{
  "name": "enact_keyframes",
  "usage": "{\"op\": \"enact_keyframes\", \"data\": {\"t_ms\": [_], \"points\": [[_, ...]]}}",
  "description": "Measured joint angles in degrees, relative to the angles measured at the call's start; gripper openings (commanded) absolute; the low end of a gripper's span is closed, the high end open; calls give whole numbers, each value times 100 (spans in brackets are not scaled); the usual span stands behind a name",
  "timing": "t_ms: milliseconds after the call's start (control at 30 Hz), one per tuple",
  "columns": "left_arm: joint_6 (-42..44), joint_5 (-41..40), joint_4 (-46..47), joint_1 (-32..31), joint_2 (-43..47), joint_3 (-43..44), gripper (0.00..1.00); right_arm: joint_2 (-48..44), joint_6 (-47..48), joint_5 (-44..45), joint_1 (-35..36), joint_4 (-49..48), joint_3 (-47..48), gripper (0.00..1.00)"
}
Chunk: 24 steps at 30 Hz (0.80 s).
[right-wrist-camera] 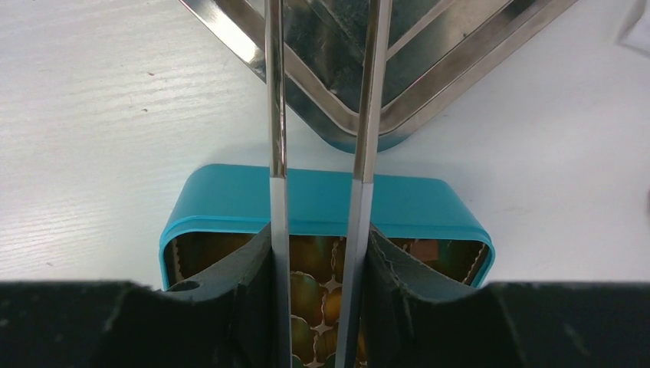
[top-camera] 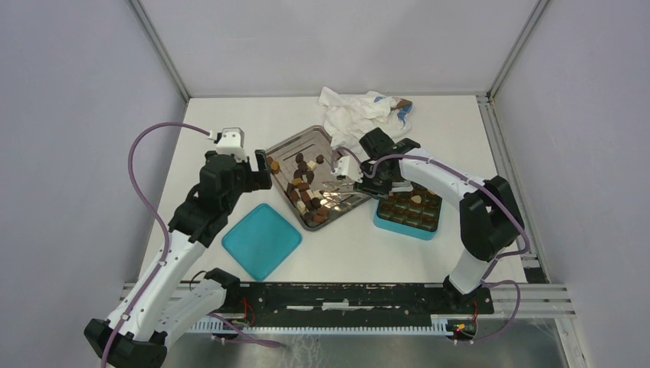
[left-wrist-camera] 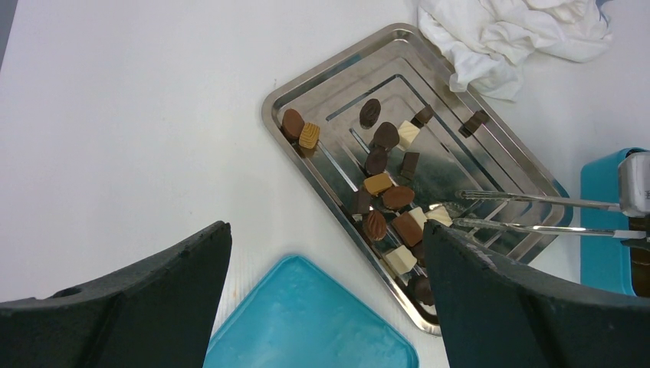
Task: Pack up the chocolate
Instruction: Pick up the fake chocolate from the plate.
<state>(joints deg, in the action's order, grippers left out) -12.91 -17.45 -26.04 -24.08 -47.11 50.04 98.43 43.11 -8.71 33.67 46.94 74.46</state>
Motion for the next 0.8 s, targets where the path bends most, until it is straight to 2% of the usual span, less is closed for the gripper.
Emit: {"op": "enact_keyframes", "data": {"t_ms": [800], "points": [[0, 90, 0, 28, 2, -31, 99, 688, 4, -81, 122, 79, 623, 45]]}}
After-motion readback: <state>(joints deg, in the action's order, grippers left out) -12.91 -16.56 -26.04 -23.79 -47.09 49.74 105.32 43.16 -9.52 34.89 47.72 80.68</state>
